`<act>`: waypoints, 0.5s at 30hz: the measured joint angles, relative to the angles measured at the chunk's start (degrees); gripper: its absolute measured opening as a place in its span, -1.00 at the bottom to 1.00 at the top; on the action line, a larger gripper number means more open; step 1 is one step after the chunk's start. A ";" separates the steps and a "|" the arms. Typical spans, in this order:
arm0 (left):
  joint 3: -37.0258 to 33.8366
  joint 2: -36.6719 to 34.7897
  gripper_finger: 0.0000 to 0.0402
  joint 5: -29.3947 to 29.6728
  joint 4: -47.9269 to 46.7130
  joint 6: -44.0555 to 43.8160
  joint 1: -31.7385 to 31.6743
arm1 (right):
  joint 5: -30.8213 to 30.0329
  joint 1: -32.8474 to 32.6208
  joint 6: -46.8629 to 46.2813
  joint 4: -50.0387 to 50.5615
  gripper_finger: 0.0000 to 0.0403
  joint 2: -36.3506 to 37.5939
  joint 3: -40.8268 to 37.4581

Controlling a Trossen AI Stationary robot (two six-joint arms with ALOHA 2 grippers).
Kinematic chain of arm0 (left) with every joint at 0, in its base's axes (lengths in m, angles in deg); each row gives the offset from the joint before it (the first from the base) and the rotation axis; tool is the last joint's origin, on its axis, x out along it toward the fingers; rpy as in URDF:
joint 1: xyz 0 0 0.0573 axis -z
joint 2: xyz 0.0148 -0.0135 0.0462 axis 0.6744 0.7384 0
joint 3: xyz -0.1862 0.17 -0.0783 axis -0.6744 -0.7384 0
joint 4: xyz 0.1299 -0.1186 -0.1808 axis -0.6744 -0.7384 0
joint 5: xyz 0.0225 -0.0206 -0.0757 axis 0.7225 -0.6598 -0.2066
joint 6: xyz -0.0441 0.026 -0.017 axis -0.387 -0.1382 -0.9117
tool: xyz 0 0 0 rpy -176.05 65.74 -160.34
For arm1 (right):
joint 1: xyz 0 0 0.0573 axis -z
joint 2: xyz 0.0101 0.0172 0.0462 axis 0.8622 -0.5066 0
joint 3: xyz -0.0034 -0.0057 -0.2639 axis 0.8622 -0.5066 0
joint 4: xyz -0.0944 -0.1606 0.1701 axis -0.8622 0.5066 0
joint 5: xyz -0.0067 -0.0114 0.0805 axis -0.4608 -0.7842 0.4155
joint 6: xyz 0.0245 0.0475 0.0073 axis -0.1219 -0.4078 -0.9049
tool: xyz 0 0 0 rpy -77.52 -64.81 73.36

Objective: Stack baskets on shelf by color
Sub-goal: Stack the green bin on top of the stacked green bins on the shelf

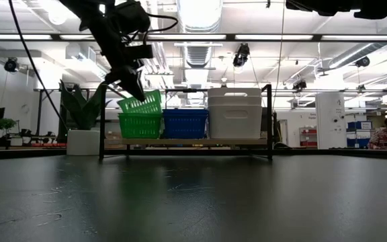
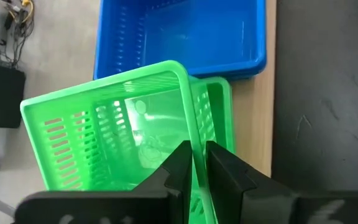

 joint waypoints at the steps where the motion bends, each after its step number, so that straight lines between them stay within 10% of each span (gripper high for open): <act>1: 0.18 -0.02 -0.86 0.00 -0.63 0.00 0.00 | 0.00 0.00 0.00 0.00 -0.94 0.00 0.00; 15: 0.98 0.53 -0.86 -0.04 -3.90 -0.28 -0.01 | 0.00 0.00 0.00 0.02 -0.94 0.00 0.00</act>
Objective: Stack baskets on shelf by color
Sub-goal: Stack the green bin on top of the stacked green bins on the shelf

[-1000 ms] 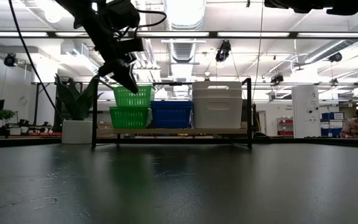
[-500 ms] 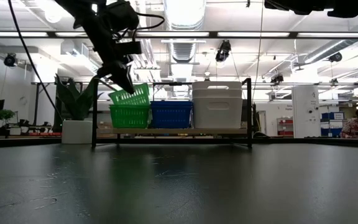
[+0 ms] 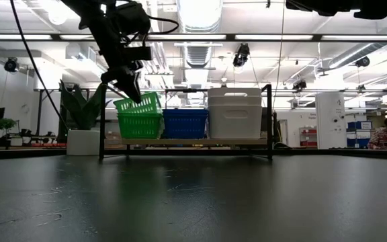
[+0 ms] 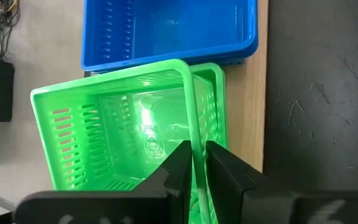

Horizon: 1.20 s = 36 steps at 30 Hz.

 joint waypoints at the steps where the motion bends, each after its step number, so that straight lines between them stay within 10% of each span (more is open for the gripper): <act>1: 0.00 0.00 -0.86 -0.06 0.00 -0.05 -0.01 | 0.00 0.00 0.00 0.00 -0.94 0.00 0.00; 15: 1.04 -0.38 -0.47 -1.98 0.09 -3.95 2.70 | 0.00 0.00 1.04 0.09 -0.94 0.00 0.00; 31: 5.07 -1.95 -0.42 -1.51 0.02 -27.30 21.13 | 0.01 0.13 12.70 -1.46 -0.94 0.08 1.62; 36: 5.05 -1.95 -0.42 8.76 0.38 -26.98 23.94 | 0.01 1.05 14.41 -1.92 -0.94 0.15 1.62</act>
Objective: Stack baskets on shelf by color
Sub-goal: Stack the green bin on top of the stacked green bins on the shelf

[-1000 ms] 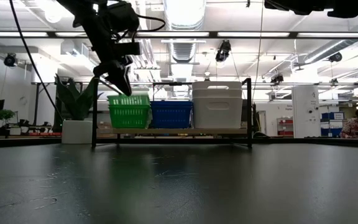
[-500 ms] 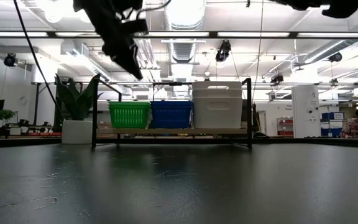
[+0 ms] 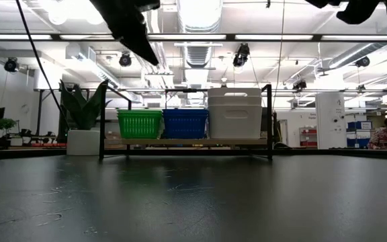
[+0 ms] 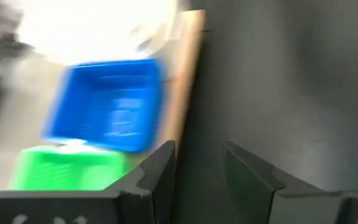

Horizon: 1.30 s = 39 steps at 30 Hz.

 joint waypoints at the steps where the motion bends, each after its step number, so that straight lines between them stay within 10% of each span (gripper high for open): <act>1: 0.00 0.00 -0.42 2.62 0.25 0.84 -0.56 | -0.01 0.22 0.15 0.00 -0.94 0.00 0.00; 15: -3.05 6.28 -0.98 0.13 4.99 7.49 -22.07 | 0.01 4.07 0.76 0.04 -0.94 -0.07 0.00; 39: -3.34 10.34 -0.99 -6.40 2.02 7.63 -22.30 | 0.01 5.38 1.11 0.54 -0.94 -0.07 0.00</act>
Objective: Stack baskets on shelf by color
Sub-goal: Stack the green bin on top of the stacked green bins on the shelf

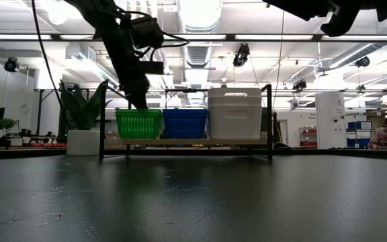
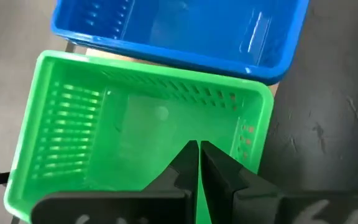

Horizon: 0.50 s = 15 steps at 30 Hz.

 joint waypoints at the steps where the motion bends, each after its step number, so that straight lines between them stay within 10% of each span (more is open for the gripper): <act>1: 0.00 -0.21 -0.99 -0.04 0.03 -0.01 0.06 | 0.00 0.00 0.00 -0.01 -0.94 0.00 0.00; 15: 0.25 -2.56 -0.99 -5.69 -3.17 2.58 0.85 | -0.02 0.09 0.33 0.01 -0.94 0.00 0.00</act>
